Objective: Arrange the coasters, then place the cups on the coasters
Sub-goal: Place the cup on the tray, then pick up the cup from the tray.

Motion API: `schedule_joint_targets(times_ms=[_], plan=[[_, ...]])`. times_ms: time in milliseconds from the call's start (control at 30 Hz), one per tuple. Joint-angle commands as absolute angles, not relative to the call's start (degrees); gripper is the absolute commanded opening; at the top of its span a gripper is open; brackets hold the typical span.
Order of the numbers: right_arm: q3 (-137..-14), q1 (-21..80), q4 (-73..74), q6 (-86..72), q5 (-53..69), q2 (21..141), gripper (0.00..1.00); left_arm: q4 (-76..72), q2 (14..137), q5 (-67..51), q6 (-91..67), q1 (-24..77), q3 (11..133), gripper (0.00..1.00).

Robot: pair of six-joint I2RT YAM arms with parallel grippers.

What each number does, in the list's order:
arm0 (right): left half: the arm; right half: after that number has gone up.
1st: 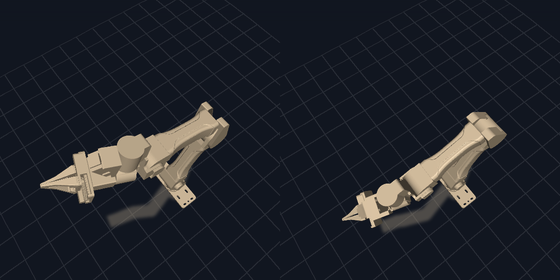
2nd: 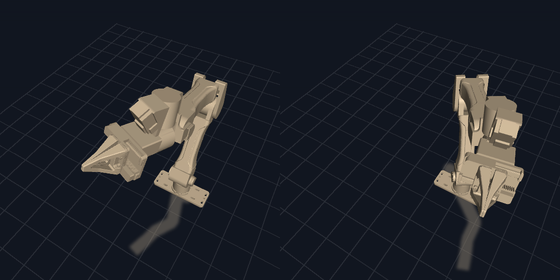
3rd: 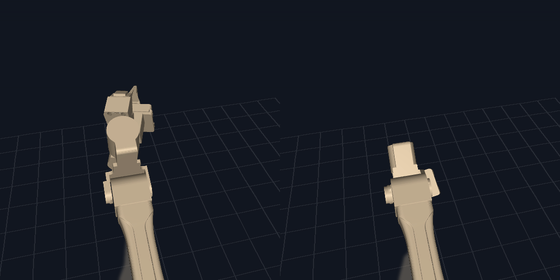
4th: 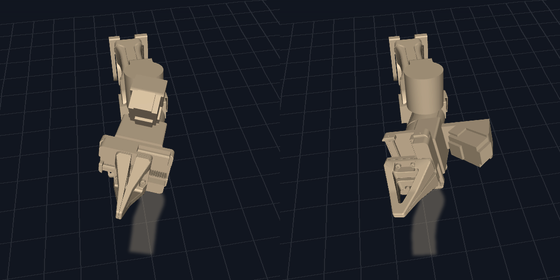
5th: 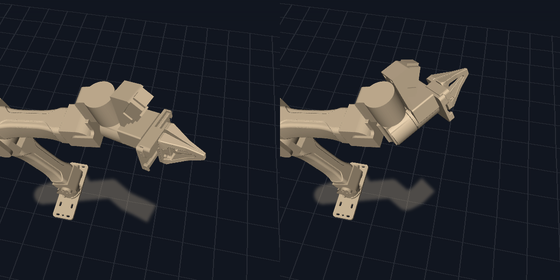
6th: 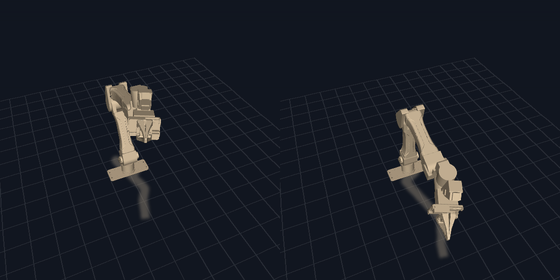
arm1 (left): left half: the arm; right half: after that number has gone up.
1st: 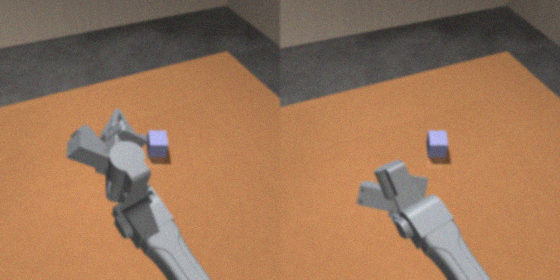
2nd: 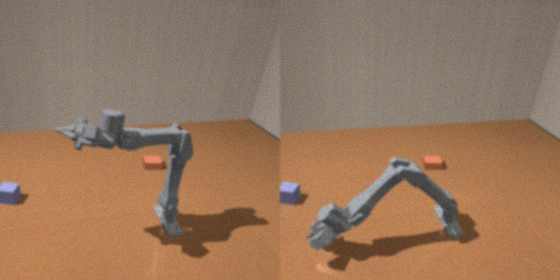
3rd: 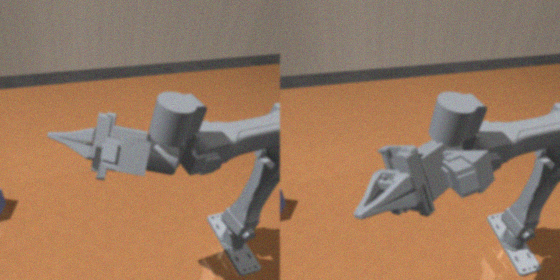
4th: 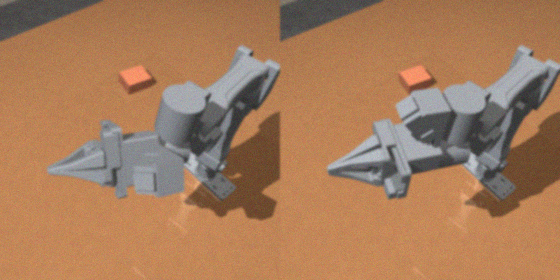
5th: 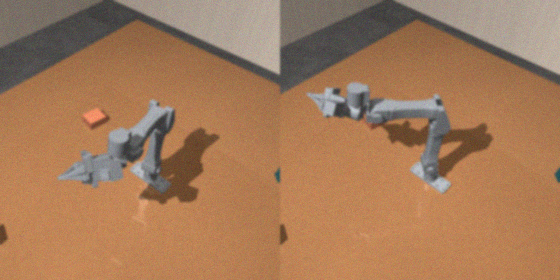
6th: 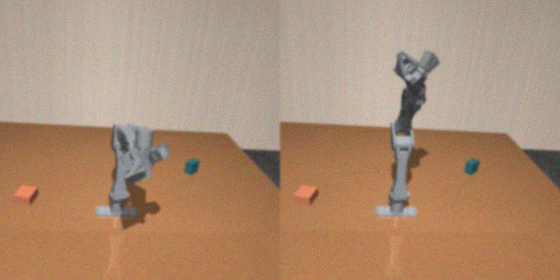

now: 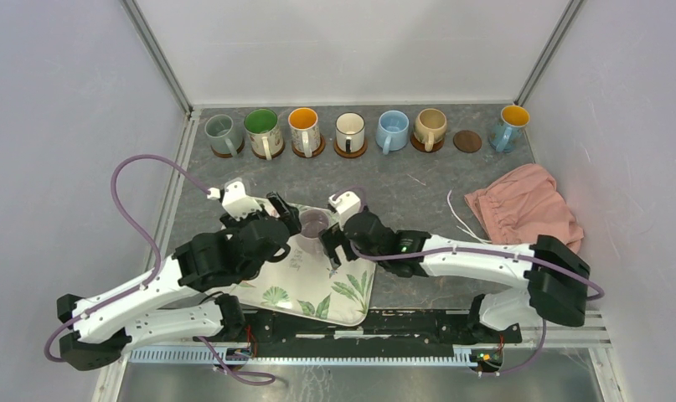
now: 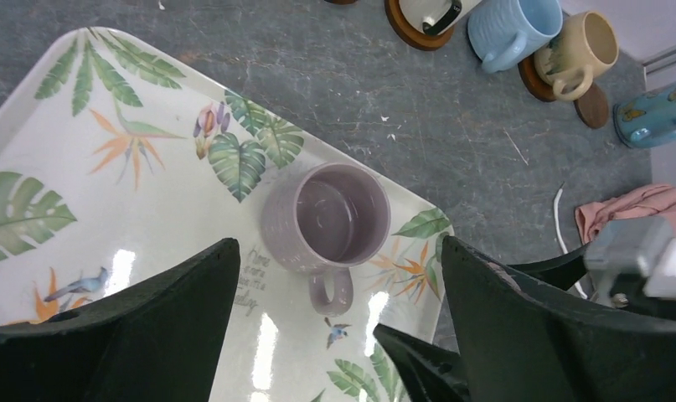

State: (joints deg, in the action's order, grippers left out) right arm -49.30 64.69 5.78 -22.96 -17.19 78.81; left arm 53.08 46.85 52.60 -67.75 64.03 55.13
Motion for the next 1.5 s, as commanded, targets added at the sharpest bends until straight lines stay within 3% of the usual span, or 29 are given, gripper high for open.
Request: schedule_joint_targets(times_ms=[0,600,900,1467], plan=[[-54.1,68.1,3.0,-25.1,-23.1,83.5,0.98,54.3,44.8,57.5,-63.4,64.3,57.1,0.96],[-59.8,69.3,3.3,-24.3,-26.0,94.9,0.98,52.3,40.5,60.3,-58.3,64.3,56.9,1.0],[-54.7,66.1,2.6,-22.9,-25.8,91.7,0.97,51.6,40.4,59.8,-56.1,64.3,56.4,1.0],[-52.8,64.1,1.9,-18.8,-20.3,88.3,0.86,49.6,42.3,59.0,-53.7,64.3,55.5,1.0]])
